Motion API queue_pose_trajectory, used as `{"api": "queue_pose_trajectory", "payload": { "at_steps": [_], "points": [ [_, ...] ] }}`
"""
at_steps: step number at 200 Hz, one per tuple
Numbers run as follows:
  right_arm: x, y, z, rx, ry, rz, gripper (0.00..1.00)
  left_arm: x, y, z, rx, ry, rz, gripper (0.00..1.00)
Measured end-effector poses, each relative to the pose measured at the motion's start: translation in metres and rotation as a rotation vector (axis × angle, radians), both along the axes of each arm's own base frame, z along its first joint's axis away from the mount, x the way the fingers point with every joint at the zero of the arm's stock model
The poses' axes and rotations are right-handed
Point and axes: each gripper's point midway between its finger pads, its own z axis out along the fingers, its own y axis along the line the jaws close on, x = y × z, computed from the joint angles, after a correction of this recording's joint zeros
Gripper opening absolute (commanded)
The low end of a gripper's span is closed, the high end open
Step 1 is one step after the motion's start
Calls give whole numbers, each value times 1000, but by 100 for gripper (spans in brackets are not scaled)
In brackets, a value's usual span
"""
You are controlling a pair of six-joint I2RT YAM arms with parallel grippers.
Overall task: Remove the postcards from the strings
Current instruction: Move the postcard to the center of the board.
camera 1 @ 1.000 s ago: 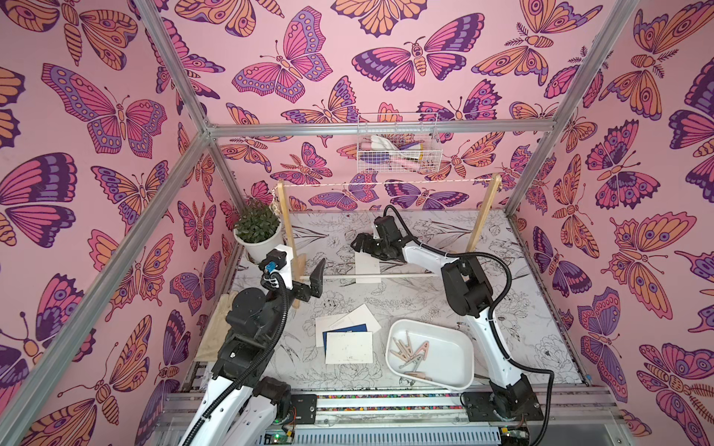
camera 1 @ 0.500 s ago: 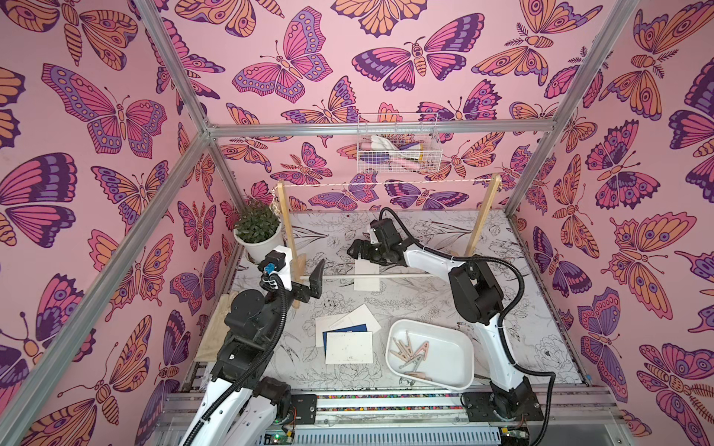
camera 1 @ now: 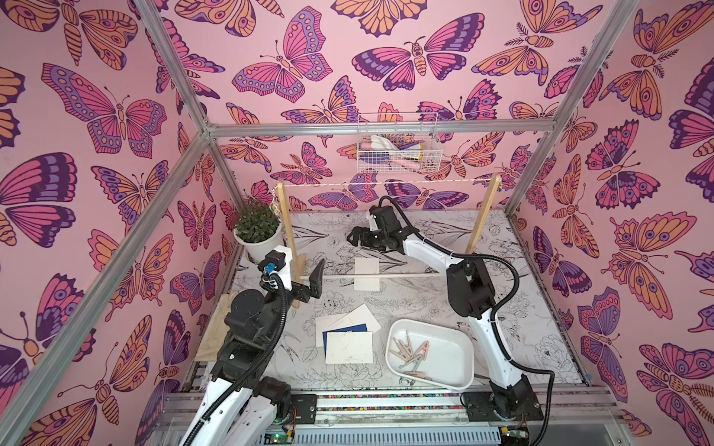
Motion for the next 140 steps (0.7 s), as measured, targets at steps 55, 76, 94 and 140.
{"api": "queue_pose_trajectory", "payload": {
  "at_steps": [55, 76, 94, 140],
  "points": [
    [-6, -4, -32, -42, 65, 6, 99, 0, 0, 0, 3, 0, 2, 100],
    [-6, -4, -32, -43, 64, 9, 99, 1, 1, -1, 4, 1, 5, 100],
    [-7, -4, -32, -42, 65, 10, 99, 1, 1, -1, 4, 2, 5, 100],
    [-10, -3, -36, -39, 72, 23, 99, 1, 1, -1, 4, 2, 6, 100]
  ]
}}
